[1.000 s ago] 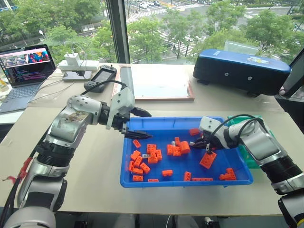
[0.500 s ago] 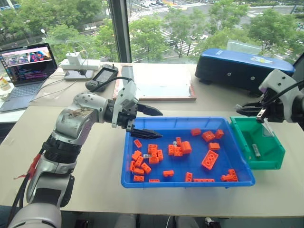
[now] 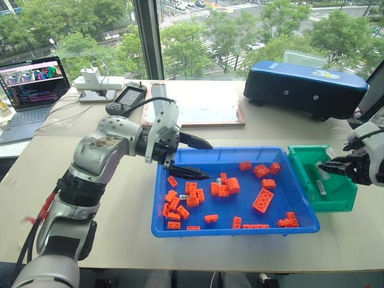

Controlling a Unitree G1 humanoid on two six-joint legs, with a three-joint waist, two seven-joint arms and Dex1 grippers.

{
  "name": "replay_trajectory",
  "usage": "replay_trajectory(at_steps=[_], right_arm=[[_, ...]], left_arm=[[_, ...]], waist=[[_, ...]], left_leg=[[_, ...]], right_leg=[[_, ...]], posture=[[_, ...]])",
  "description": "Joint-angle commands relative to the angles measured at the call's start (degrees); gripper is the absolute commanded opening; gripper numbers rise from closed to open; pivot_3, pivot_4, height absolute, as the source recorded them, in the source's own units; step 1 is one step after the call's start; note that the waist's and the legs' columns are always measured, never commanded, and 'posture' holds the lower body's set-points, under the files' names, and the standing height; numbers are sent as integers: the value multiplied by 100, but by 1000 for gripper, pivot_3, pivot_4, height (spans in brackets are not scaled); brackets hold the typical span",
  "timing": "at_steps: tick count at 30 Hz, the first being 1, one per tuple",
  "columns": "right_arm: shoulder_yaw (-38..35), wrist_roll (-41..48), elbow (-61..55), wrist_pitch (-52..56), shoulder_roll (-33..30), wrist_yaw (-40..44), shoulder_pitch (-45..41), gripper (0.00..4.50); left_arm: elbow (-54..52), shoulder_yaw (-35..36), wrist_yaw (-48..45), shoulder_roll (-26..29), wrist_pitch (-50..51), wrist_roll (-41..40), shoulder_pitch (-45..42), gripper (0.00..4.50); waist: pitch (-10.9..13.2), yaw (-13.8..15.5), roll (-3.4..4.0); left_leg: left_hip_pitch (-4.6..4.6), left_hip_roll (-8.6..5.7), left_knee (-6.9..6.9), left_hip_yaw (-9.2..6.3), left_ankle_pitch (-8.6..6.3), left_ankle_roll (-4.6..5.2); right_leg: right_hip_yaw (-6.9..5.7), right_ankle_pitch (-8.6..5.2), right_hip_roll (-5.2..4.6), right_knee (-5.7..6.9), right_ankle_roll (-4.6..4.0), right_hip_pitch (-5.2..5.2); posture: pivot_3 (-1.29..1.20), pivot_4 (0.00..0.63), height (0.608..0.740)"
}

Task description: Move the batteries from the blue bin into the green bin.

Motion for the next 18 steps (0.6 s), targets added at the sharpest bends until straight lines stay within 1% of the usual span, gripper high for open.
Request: replay_trajectory(at_steps=[1,2,4,5,7,9,10,11,13,15,18], right_arm=[[24,-46,-150,-86,-301,-91,-275,3139],[92,-73,-175,-127,-372,-84,-360,3549],[200,-59,-234,-175,-441,-76,-520,4221],[271,-14,-316,-203,-425,-70,-669,4451],[508,173,-675,-332,-238,49,-1047,4451],[838,571,-1334,-414,41,411,-1238,4451],[1122,631,-1605,-257,27,549,-1220,4451],[1451,494,-1808,-393,-41,671,-1151,4451],[1820,523,-1952,-379,195,669,-1168,4451],[1913,618,-1968,-316,386,630,-1232,4451],[2499,399,-1851,-810,738,758,-1296,4451]], left_arm=[[-58,36,46,47,-105,44,-76,4266],[-24,37,62,50,-119,64,-86,4266],[33,38,85,50,-123,84,-106,4266],[64,37,102,53,-109,100,-119,4266],[188,20,186,70,-114,215,-159,4266],[423,-26,290,88,-196,417,-228,4266],[550,-70,286,102,-288,528,-255,4266],[649,-104,277,112,-359,607,-265,4266],[754,-182,237,176,-483,765,-233,4266],[789,-220,204,213,-557,860,-208,4266],[606,-135,134,526,-558,919,242,4266]], waist=[[0,2,0],[0,1,0],[1,-2,1],[0,-6,1],[1,-27,1],[0,-68,1],[1,-77,0],[1,-73,1],[1,-53,0],[2,-27,-2],[2,0,-2]], left_leg=[[0,0,0,0,0,0],[0,0,0,0,0,0],[0,0,0,1,0,0],[0,1,0,0,0,0],[0,1,0,1,0,0],[2,2,0,1,0,0],[3,4,0,-2,0,0],[2,6,0,-6,0,0],[2,4,0,-8,0,0],[-2,2,1,-7,0,0],[-12,-2,2,-7,0,-1]], right_leg=[[0,0,0,-1,0,0],[0,0,0,-1,0,0],[1,0,0,-2,0,-1],[0,0,0,-2,0,-1],[0,0,0,-3,0,-2],[1,0,0,-3,0,-2],[-1,0,3,-2,0,-2],[-4,0,6,-3,0,-1],[-6,0,6,1,0,1],[-7,0,5,3,0,3],[-7,0,-1,5,0,-5]], posture=[[0,150,732],[0,150,732],[0,150,732],[0,150,732],[0,150,732],[0,150,732],[0,150,732],[0,150,732],[0,150,732],[0,150,732],[0,150,732]])
